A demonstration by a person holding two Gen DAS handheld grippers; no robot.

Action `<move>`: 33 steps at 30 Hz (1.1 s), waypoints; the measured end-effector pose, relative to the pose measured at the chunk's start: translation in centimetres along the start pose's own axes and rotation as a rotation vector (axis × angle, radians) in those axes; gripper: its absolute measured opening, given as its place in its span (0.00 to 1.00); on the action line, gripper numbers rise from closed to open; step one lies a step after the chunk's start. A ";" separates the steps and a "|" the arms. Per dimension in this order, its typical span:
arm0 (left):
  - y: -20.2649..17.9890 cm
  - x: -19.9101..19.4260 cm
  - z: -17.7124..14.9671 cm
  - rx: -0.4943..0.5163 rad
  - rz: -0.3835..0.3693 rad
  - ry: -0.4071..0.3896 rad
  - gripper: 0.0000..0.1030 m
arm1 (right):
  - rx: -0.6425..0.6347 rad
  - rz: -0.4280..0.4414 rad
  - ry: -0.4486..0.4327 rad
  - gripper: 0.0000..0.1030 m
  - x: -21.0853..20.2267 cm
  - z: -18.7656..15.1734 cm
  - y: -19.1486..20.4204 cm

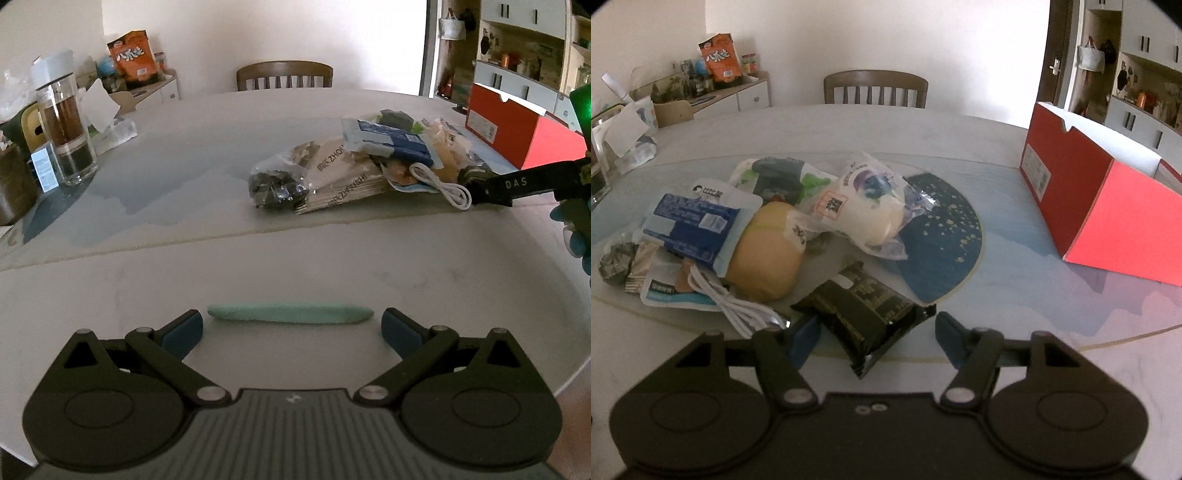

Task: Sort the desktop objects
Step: 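Close the right gripper on the black snack packet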

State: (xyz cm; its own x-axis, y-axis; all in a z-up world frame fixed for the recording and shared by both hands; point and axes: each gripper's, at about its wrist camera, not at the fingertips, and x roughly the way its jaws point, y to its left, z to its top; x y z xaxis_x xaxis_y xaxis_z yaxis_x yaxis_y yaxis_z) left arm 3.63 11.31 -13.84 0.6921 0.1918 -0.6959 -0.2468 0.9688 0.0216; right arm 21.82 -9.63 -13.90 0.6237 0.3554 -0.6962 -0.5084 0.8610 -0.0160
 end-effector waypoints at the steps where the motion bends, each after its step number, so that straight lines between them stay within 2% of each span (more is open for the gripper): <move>1: 0.1 0.1 0.1 0.002 -0.009 0.001 1.00 | -0.001 -0.001 0.000 0.66 0.0 0.0 0.0; 9: 0.3 0.4 0.1 0.031 -0.039 -0.016 0.98 | -0.006 0.006 -0.001 0.63 -0.1 -0.1 0.1; 14: 0.3 0.2 0.1 0.040 -0.051 -0.018 0.96 | -0.014 0.018 -0.002 0.52 -0.2 -0.1 0.3; 16: 0.3 0.3 0.1 0.038 -0.053 -0.019 0.95 | -0.014 0.025 -0.001 0.43 -0.2 0.0 0.3; 20: 0.3 0.3 0.2 0.034 -0.052 -0.014 0.95 | -0.013 0.016 -0.002 0.38 -0.2 0.1 0.3; 24: 0.4 0.2 0.2 0.018 -0.050 -0.010 0.95 | -0.004 0.006 -0.006 0.16 -0.4 0.2 0.1; 25: 0.4 0.3 0.3 0.018 -0.051 -0.010 0.95 | -0.002 0.005 -0.003 0.16 -0.4 0.2 0.0; 26: 0.4 0.3 0.2 0.020 -0.051 -0.010 0.95 | -0.004 0.010 0.004 0.17 -0.4 0.1 0.0; 28: 0.4 0.3 0.2 0.025 -0.051 -0.013 0.95 | -0.008 0.005 0.001 0.37 -0.7 -0.1 0.0; 29: 0.4 0.3 0.2 0.030 -0.050 -0.013 0.95 | -0.002 0.015 -0.006 0.42 -1.0 -0.2 -0.2; 30: 0.4 0.3 0.2 0.031 -0.051 -0.013 0.95 | 0.014 0.029 -0.019 0.58 -1.3 -0.2 -0.5; 31: 0.4 0.3 0.2 0.031 -0.051 -0.013 0.95 | 0.031 0.036 -0.029 0.78 -1.5 -0.2 -0.8; 32: 0.4 0.4 0.2 0.032 -0.051 -0.013 0.95 | 0.055 0.039 -0.044 0.85 -1.8 0.0 -1.1; 33: 0.4 0.3 0.2 0.032 -0.051 -0.013 0.95 | 0.071 0.048 -0.051 0.85 -1.9 0.2 -1.3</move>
State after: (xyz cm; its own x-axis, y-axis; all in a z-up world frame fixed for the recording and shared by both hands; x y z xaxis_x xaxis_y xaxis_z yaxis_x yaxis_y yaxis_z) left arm 3.90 11.80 -13.93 0.7122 0.1443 -0.6870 -0.1899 0.9818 0.0094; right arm 21.42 -11.33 -12.38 0.6302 0.4130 -0.6575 -0.4959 0.8657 0.0685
